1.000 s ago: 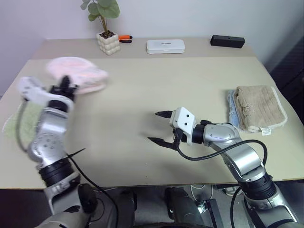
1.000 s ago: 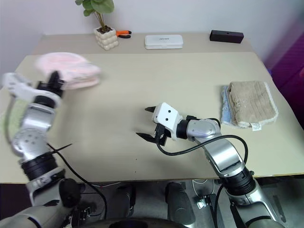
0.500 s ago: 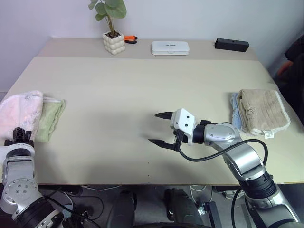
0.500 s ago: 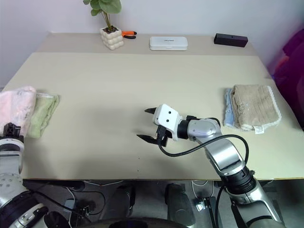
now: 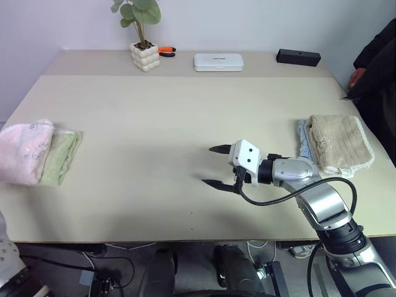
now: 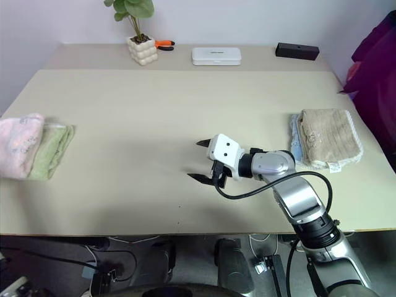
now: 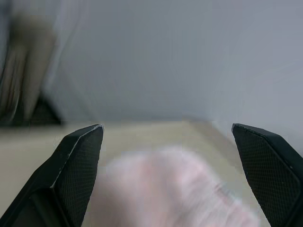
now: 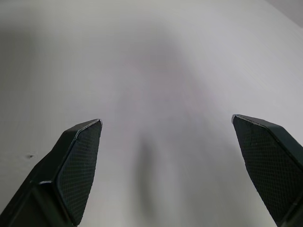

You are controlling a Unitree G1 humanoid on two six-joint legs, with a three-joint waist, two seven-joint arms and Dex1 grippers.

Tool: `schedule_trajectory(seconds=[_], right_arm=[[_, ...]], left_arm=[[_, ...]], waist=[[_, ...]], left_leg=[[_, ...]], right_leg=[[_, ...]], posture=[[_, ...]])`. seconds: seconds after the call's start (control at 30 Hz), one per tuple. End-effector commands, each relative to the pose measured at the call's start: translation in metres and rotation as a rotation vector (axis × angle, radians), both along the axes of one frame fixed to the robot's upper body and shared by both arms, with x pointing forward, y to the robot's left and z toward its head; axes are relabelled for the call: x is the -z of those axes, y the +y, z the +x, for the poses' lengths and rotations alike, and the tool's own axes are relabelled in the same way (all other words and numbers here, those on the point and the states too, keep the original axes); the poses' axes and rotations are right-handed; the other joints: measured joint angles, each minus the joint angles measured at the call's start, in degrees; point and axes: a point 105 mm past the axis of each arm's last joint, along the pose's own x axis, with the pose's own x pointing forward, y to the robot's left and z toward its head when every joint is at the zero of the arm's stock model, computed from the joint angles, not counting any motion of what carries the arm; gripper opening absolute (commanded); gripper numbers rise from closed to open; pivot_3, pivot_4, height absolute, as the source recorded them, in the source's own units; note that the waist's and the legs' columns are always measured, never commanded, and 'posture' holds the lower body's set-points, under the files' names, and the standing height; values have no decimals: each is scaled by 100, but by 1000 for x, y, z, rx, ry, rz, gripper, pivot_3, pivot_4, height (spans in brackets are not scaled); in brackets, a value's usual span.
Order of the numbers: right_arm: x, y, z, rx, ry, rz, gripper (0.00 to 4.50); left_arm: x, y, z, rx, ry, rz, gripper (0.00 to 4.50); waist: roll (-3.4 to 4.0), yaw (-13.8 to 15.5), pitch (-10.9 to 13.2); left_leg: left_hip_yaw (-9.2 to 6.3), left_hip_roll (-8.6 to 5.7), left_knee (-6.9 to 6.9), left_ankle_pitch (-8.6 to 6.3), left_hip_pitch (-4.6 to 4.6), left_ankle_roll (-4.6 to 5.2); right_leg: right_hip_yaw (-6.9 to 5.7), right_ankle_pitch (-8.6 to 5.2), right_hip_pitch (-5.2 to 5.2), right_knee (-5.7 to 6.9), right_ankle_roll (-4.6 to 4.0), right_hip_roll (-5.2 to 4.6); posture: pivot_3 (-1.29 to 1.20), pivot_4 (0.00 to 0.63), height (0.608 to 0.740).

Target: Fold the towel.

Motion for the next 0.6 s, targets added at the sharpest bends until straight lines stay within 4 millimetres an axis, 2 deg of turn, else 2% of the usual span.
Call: schedule_trajectory(seconds=[0.03,0.1,0.2,0.27,0.4,0.6], right_arm=[[-21,-14,16,88,-59,67,4500],[-26,-23,27,172,-63,109,4500],[-30,-42,41,289,-52,171,4500],[-31,-56,46,355,-33,210,4500],[-30,-81,40,424,-2,232,4500],[-28,-96,31,469,19,224,4500]], left_arm=[[-1,-83,46,386,154,291,4448],[14,-135,62,614,246,437,4448],[35,-184,72,804,302,571,4448],[47,-203,77,887,312,588,4448],[61,-220,81,975,341,671,4448],[65,-221,85,1042,341,660,4448]], waist=[[1,11,0],[2,-7,1],[6,-69,3],[11,-82,6],[19,-69,11],[30,-69,17]], left_leg=[[3,-3,0,0,0,0],[3,-4,2,0,-1,0],[9,-4,-7,0,-3,0],[11,2,-13,-1,-3,1],[6,15,-25,-3,-2,6],[11,14,-9,-4,-5,8]], right_leg=[[1,0,2,-1,0,-4],[3,0,3,-2,-1,-3],[9,1,-6,-3,1,-3],[12,5,-16,2,9,5],[11,11,-28,12,20,22],[13,10,-23,11,18,18]], posture=[[0,150,737],[0,150,737],[0,150,737],[0,150,737],[0,150,737],[0,150,737]])
